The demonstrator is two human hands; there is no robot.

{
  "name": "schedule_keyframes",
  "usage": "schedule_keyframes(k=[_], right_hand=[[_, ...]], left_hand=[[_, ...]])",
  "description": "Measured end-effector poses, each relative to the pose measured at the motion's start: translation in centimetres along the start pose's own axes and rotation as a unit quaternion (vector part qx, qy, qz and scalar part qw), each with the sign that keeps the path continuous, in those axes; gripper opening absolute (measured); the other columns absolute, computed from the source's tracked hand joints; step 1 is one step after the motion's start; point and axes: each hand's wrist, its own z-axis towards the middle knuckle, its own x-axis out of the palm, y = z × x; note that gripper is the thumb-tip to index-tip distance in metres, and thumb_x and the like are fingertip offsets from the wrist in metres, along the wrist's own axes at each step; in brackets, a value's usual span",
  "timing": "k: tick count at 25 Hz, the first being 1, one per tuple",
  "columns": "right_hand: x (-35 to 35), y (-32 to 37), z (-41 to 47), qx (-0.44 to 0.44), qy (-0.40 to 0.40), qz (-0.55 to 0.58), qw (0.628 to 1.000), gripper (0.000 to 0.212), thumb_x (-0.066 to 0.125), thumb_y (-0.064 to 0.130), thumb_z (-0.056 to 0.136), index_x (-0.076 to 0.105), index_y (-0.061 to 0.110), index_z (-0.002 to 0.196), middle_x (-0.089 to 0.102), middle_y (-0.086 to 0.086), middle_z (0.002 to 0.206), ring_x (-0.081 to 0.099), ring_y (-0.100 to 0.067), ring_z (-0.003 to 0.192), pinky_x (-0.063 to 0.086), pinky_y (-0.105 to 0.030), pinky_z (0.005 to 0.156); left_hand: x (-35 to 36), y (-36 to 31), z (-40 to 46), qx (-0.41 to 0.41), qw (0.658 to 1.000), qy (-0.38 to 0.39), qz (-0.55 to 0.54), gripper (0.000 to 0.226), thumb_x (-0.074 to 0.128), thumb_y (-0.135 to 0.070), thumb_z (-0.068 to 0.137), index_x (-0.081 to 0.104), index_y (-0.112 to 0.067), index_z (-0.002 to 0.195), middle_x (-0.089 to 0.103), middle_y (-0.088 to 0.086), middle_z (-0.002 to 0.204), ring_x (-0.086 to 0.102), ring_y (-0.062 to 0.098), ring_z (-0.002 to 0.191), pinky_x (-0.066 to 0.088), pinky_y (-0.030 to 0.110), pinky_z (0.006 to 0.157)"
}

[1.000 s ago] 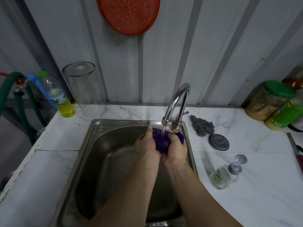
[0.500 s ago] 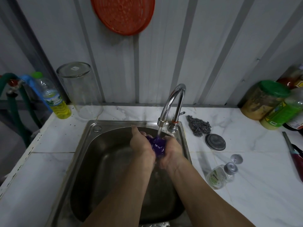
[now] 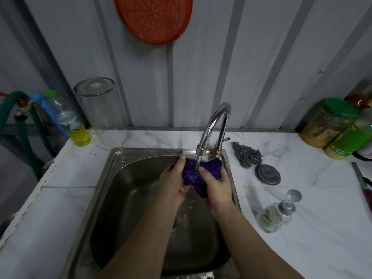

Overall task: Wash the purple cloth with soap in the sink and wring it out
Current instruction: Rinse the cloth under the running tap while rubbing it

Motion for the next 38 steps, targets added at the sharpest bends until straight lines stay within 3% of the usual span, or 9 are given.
schedule_keyframes(k=[4, 7, 10, 17, 22, 28, 33, 35, 38], right_hand=[[-0.4, 0.0, -0.5, -0.107, 0.011, -0.136, 0.985, 0.025, 0.072, -0.001, 0.083, 0.066, 0.016, 0.101, 0.075, 0.001, 0.079, 0.073, -0.013, 0.072, 0.058, -0.024, 0.067], [-1.1, 1.1, -0.5, -0.116, 0.015, -0.147, 0.982, 0.028, 0.062, -0.007, 0.082, 0.064, 0.013, 0.102, 0.072, -0.003, 0.083, 0.070, -0.009, 0.069, 0.057, -0.024, 0.061], [-0.1, 1.7, -1.6, -0.119, 0.029, -0.129, 0.984, 0.030, 0.051, -0.011, 0.084, 0.061, 0.013, 0.099, 0.067, -0.001, 0.076, 0.065, -0.015, 0.067, 0.053, -0.030, 0.058], [2.7, -0.7, -4.4, -0.206, 0.029, -0.214, 0.954, 0.028, 0.069, 0.063, 0.083, 0.065, 0.037, 0.091, 0.072, 0.005, 0.079, 0.069, -0.008, 0.072, 0.055, -0.018, 0.064], [3.2, 0.9, -0.2, -0.101, -0.037, -0.239, 0.965, 0.023, 0.066, 0.044, 0.073, 0.069, 0.022, 0.071, 0.072, 0.004, 0.061, 0.067, -0.006, 0.058, 0.052, -0.020, 0.057], [1.5, 0.7, 2.6, 0.120, -0.082, -0.122, 0.982, 0.029, 0.063, 0.038, 0.091, 0.072, 0.013, 0.100, 0.074, -0.015, 0.096, 0.073, -0.034, 0.091, 0.062, -0.046, 0.085], [-0.2, -0.6, -1.7, 0.254, 0.077, 0.094, 0.960, 0.052, 0.055, 0.058, 0.095, 0.066, 0.018, 0.127, 0.077, -0.019, 0.115, 0.076, -0.038, 0.099, 0.063, -0.052, 0.076], [0.1, -0.1, -2.8, 0.212, 0.042, 0.154, 0.964, 0.032, 0.062, 0.032, 0.097, 0.065, 0.017, 0.125, 0.079, -0.018, 0.107, 0.078, -0.036, 0.091, 0.064, -0.045, 0.066], [1.0, 0.8, -4.2, -0.087, -0.026, 0.019, 0.996, 0.022, 0.062, 0.015, 0.082, 0.069, 0.024, 0.100, 0.074, -0.012, 0.093, 0.072, -0.023, 0.083, 0.061, -0.034, 0.063]], left_hand=[[0.8, -0.2, -0.2, -0.055, 0.998, 0.007, -0.028, 0.047, 0.079, -0.029, 0.083, 0.067, -0.004, 0.121, 0.076, 0.022, 0.113, 0.076, 0.038, 0.096, 0.063, 0.050, 0.079], [0.3, -0.4, -0.1, 0.020, 0.999, -0.021, 0.024, 0.038, 0.073, -0.024, 0.089, 0.066, -0.009, 0.123, 0.077, 0.018, 0.111, 0.078, 0.032, 0.087, 0.063, 0.038, 0.064], [0.7, 0.2, -0.3, 0.028, 0.997, -0.071, 0.025, 0.033, 0.070, -0.041, 0.091, 0.068, -0.017, 0.114, 0.076, 0.014, 0.108, 0.076, 0.036, 0.093, 0.064, 0.050, 0.076], [2.2, 1.4, -1.3, -0.013, 0.997, -0.033, -0.072, 0.018, 0.049, -0.031, 0.102, 0.055, -0.019, 0.113, 0.058, 0.002, 0.085, 0.065, 0.004, 0.065, 0.053, 0.016, 0.061], [1.9, 1.5, -1.6, -0.004, 0.998, -0.043, 0.047, 0.021, 0.058, -0.022, 0.086, 0.072, -0.009, 0.078, 0.068, 0.012, 0.070, 0.068, 0.026, 0.065, 0.056, 0.036, 0.063], [2.2, 2.0, -2.2, 0.021, 0.996, -0.018, 0.079, 0.014, 0.062, -0.023, 0.083, 0.073, -0.016, 0.079, 0.068, 0.010, 0.077, 0.066, 0.026, 0.072, 0.054, 0.036, 0.064], [2.5, -0.3, -1.0, 0.045, 0.998, -0.030, 0.040, 0.031, 0.075, -0.051, 0.076, 0.077, -0.024, 0.092, 0.074, 0.009, 0.101, 0.071, 0.032, 0.096, 0.059, 0.049, 0.084], [2.0, -0.4, -0.6, 0.074, 0.995, -0.045, 0.053, 0.041, 0.080, -0.052, 0.076, 0.073, -0.018, 0.099, 0.075, 0.008, 0.098, 0.074, 0.028, 0.089, 0.061, 0.045, 0.080], [1.7, 0.2, -0.3, 0.077, 0.987, -0.079, 0.121, 0.030, 0.072, -0.044, 0.088, 0.072, -0.015, 0.095, 0.075, 0.010, 0.090, 0.074, 0.025, 0.079, 0.064, 0.043, 0.073]])
